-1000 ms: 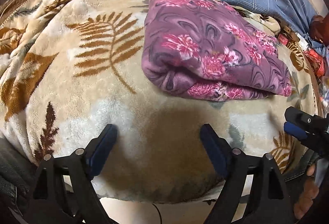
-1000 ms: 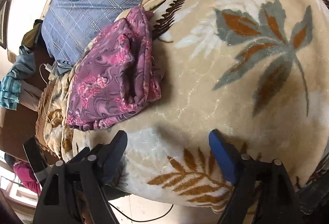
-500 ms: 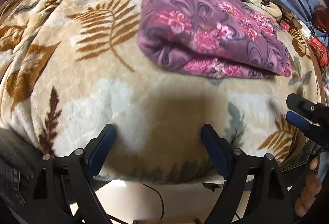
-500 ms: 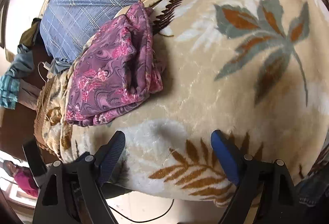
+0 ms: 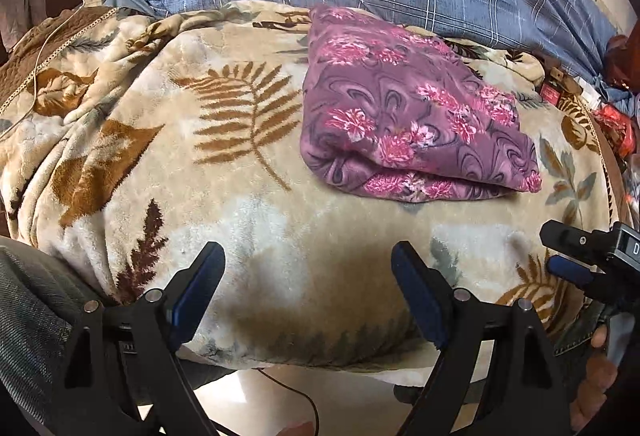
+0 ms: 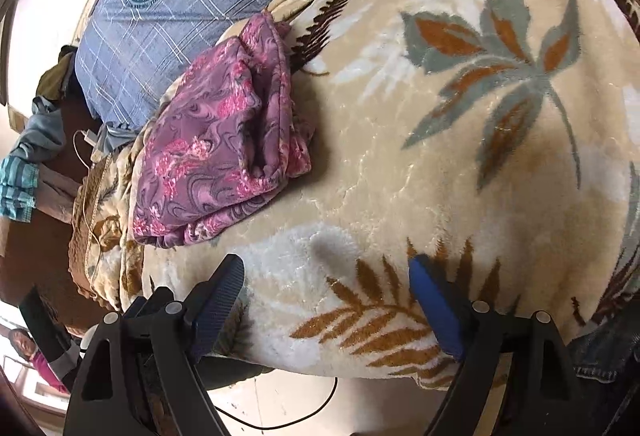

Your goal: Fold small clothes

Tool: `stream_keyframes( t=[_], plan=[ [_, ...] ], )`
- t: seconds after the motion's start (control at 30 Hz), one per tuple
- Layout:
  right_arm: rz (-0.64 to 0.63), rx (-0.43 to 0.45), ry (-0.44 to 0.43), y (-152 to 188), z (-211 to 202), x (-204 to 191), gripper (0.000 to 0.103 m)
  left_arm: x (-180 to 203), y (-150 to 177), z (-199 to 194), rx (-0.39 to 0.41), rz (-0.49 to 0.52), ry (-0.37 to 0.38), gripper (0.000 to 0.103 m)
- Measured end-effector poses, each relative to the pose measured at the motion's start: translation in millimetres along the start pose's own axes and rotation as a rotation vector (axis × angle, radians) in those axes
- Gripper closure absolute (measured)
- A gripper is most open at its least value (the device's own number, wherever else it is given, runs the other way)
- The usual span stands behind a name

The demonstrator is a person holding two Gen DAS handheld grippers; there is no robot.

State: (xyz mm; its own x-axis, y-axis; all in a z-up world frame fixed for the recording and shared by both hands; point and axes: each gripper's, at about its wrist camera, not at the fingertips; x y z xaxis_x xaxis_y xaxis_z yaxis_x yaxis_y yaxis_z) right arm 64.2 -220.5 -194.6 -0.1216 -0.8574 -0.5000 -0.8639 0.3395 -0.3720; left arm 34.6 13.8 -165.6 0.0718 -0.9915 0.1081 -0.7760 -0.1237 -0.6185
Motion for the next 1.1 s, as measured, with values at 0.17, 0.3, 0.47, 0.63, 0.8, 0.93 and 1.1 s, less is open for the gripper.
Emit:
stream_keyframes(
  t=[0.17, 0.3, 0.47, 0.63, 0.8, 0.93, 1.1],
  plan=[
    [-0.046, 0.058, 0.045, 1, -13, -10, 0.017, 1, -2, 0, 0.006, -0.001, 0.009, 0.017],
    [-0.116, 0.104, 0.071, 2, -23, -24, 0.017, 3, -2, -6, 0.023, 0.004, 0.016, 0.017],
    [-0.185, 0.148, 0.080, 3, -34, -43, 0.017, 4, -2, -9, 0.038, 0.014, 0.024, 0.017],
    [-0.227, 0.177, 0.085, 5, -44, -53, 0.017, 4, -2, -11, 0.042, 0.011, 0.030, 0.017],
    [-0.239, 0.188, 0.084, 6, -49, -56, 0.017, 4, -3, -11, 0.042, 0.008, 0.031, 0.017],
    [-0.235, 0.191, 0.085, 8, -50, -56, 0.017, 3, -3, -10, 0.039, 0.012, 0.037, 0.017],
    [-0.235, 0.191, 0.085, 7, -50, -56, 0.017, 5, -2, -12, 0.042, 0.013, 0.041, 0.017]
  ],
)
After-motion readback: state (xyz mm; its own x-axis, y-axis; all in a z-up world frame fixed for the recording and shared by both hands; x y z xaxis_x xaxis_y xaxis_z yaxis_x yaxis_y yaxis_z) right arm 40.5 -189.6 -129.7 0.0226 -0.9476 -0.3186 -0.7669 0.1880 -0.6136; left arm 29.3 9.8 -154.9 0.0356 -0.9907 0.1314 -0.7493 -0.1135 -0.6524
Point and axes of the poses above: each gripper's, at about its wrist camera, not at the fingertips, and z roughly the way its jaws point, x to its right, y to its underside, and after that the axes turned 3 degrees about -z, right-handed
